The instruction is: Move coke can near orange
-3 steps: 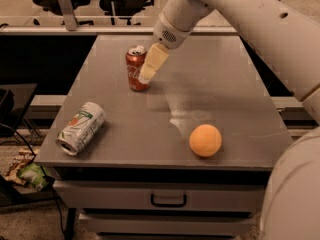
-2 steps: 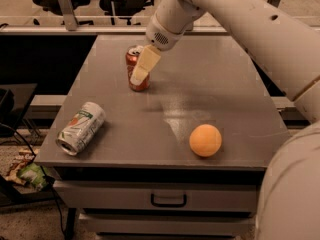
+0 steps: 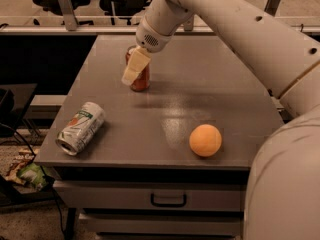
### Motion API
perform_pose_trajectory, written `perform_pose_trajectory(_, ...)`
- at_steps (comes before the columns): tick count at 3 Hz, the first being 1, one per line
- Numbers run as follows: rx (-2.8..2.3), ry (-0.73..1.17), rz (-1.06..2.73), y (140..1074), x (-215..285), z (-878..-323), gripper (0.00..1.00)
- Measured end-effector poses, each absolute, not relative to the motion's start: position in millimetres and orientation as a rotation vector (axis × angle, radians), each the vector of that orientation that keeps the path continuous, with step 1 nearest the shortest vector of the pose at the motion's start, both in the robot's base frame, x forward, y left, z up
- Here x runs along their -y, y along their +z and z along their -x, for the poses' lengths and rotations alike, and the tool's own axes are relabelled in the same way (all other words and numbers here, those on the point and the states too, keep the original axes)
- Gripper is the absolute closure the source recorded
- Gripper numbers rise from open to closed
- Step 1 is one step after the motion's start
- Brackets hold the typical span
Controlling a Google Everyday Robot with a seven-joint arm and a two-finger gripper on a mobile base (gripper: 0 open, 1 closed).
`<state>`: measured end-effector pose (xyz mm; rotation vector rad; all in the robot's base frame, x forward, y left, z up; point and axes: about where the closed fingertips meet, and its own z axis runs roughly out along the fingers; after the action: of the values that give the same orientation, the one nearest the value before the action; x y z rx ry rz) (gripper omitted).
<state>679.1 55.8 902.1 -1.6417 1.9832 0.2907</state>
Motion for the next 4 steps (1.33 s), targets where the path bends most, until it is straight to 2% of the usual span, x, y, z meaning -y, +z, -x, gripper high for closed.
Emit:
perform_pose_trajectory(2, -1.966, 0.307, 1.665, 906.4, -59.4, -674.0, 0.63)
perform_pose_trajectory(3, -1.961, 0.304, 1.651, 920.8, -44.2, -658.5, 0.87)
perform_pose_trajectory(4, -1.946, 0.304, 1.634, 939.7, -22.2, -631.0, 1.00)
